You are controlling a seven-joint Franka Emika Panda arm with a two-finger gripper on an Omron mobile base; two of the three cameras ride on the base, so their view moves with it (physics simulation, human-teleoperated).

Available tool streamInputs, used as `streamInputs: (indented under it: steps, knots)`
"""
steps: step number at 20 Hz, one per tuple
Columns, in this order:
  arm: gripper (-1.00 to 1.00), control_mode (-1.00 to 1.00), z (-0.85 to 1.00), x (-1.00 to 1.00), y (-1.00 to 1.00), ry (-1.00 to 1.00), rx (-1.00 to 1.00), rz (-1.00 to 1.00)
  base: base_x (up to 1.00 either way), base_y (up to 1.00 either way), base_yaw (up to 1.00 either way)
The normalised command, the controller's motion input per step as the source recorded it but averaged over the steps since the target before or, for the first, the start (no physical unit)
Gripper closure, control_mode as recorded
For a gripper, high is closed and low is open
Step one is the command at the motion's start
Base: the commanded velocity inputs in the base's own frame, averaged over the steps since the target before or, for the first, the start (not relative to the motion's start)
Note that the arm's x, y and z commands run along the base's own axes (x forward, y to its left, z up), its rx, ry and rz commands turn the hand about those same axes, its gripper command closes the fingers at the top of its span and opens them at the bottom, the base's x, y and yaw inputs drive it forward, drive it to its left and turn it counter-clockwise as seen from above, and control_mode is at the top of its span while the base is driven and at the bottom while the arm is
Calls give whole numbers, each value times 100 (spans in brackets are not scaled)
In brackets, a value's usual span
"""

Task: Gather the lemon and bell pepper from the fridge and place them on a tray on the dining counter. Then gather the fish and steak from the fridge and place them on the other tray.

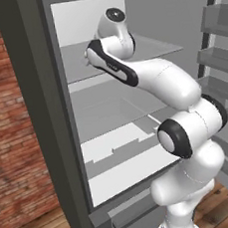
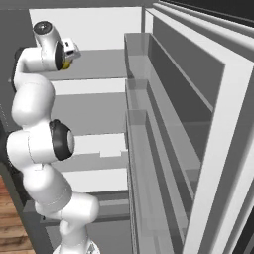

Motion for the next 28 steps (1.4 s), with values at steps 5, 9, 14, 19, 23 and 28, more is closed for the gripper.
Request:
streamInputs:
  steps: [5, 9, 14, 19, 23, 28]
  knots:
    - [100, -100, 21, -87, -20, -10, 5, -8, 0, 0, 0]
    - [100, -100, 15, -96, -22, -5, 5, -9, 0, 0, 0]
    - [100, -100, 15, -100, -33, -3, 6, -7, 0, 0, 0]
    - [100, -100, 14, -100, -32, -3, 6, -6, 0, 0, 0]
    - [100, -100, 9, -100, -33, -1, 5, -6, 0, 0, 0]
    - [100, -100, 4, -100, -33, 0, 4, -5, 0, 0, 0]
